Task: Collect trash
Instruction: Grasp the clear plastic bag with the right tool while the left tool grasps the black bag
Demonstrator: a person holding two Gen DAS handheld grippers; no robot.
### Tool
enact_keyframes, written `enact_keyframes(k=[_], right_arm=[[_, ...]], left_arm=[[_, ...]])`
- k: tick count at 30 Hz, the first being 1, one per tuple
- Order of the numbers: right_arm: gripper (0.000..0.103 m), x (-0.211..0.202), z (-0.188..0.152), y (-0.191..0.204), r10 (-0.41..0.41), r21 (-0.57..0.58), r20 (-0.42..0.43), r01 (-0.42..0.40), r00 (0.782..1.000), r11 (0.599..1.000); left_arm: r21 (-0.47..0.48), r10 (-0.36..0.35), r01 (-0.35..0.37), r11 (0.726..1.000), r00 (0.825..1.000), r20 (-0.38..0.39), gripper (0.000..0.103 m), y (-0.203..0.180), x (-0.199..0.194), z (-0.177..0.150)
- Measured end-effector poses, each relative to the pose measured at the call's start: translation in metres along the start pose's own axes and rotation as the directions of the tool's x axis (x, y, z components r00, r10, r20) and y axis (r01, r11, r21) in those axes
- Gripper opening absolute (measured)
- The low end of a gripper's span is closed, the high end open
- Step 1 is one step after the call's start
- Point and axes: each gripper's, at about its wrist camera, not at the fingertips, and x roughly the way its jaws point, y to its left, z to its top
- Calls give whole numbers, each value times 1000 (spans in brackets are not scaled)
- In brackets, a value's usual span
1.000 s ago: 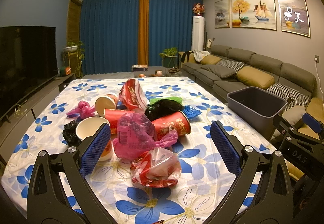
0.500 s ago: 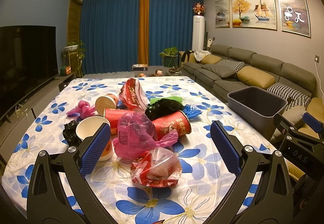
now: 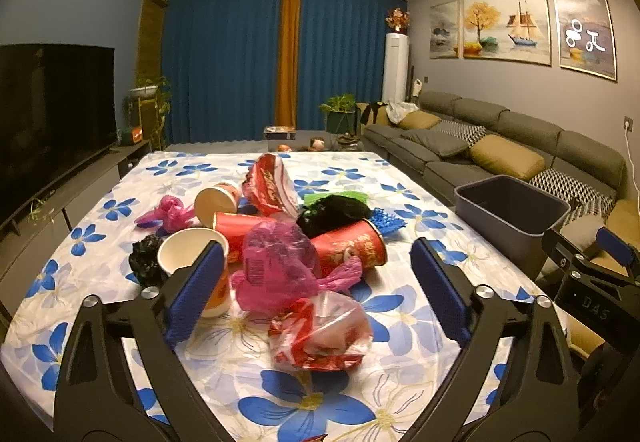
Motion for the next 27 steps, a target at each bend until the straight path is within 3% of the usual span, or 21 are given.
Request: enact_keyframes(k=[6, 13, 20, 27], right_arm=[[98, 6, -4, 12, 57, -9, -12, -57, 998, 998], [94, 14, -15, 45, 186, -35, -42, -187, 982, 982], [86, 27, -36, 95, 357, -84, -120, -368, 926, 926], [73, 42, -48, 132, 442, -101, -193, -466, 876, 879]], left_arm=[[-38, 52, -52, 998, 999, 11, 78, 32, -4, -6], [-100, 120, -119, 988, 993, 11, 72, 70, -9, -11], [-140, 162, -162, 977, 987, -8, 69, 96, -7, -17], [-154, 182, -186, 970, 983, -38, 69, 111, 0, -24]])
